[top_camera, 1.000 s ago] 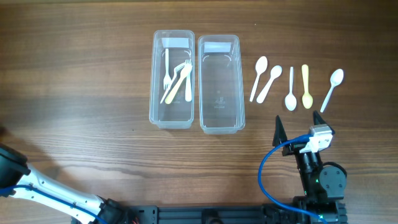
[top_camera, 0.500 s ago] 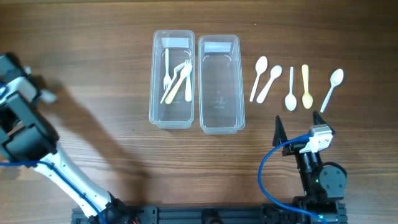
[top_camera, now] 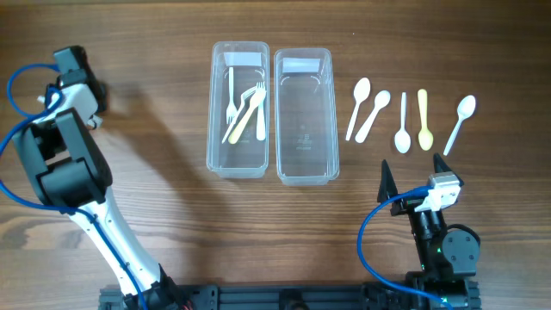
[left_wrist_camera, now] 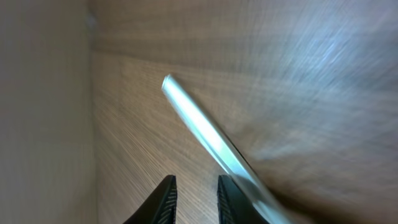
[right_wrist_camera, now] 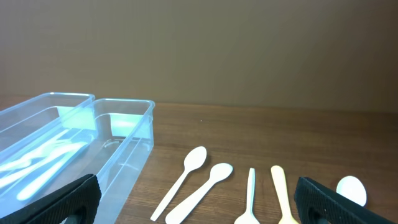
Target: Pack container
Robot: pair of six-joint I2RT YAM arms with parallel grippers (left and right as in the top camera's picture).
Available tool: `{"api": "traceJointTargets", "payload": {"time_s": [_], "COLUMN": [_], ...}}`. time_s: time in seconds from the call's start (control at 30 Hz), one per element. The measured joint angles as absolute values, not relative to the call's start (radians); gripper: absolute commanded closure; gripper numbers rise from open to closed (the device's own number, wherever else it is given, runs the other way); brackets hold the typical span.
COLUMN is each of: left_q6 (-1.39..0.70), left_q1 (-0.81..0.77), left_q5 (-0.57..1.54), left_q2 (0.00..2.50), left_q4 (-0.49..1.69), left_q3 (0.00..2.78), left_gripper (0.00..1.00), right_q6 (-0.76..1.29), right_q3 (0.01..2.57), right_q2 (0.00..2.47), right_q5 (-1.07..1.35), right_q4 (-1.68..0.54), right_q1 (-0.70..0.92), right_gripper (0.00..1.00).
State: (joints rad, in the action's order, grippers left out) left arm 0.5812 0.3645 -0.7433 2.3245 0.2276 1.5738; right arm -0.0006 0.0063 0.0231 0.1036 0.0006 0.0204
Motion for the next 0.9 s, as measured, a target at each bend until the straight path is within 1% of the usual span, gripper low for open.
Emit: {"api": "traceJointTargets", "payload": {"time_s": [0.23,0.3,0.33,0.37,0.4,0.47,0.57,0.73,0.9], "left_q6": [0.521,0.516,0.516,0.512,0.506,0.458,0.340,0.179,0.077], "left_q1": [0.356,0.360,0.362,0.362,0.362,0.360,0.354,0.347,0.347], "left_q5": [-0.766,-0.774,-0.776,-0.778,-0.781,-0.781,-0.766,-0.619,-0.517], "left_q2": [2.225,2.190,2.176,2.168,2.163,2.160,2.160,2.160,2.160], "left_q4": [0.220,0.222,0.229,0.240,0.253,0.321,0.463,0.674,0.726], "left_q3": [1.614,1.624,1.629,1.634,1.636,1.639,1.639,1.639,1.639], "left_gripper": [0.77,0.71,0.64,0.63,0.58,0.54,0.44,0.40,0.39], "right_q6": [-0.001,-0.001,-0.001,-0.001,-0.001,-0.001,-0.001,-0.001,-0.001], "right_q3": [0.006,0.006,0.006,0.006,0.006,0.006,0.006,0.006,0.006], "right_q2": [0.023,0.023,0.023,0.023,0.023,0.023,0.023,0.023,0.023], "right_q5": [0.103,0.104,0.104,0.104,0.104,0.104,0.104,0.104,0.104], "right_q4": [0.001,0.001,0.001,0.001,0.001,0.001,0.001,0.001,0.001], "right_q1": [0.020,0.020,0.020,0.020,0.020,0.020,0.020,0.020,0.020], "right_gripper": [0.00,0.00,0.00,0.00,0.00,0.00,0.00,0.00,0.00]}}
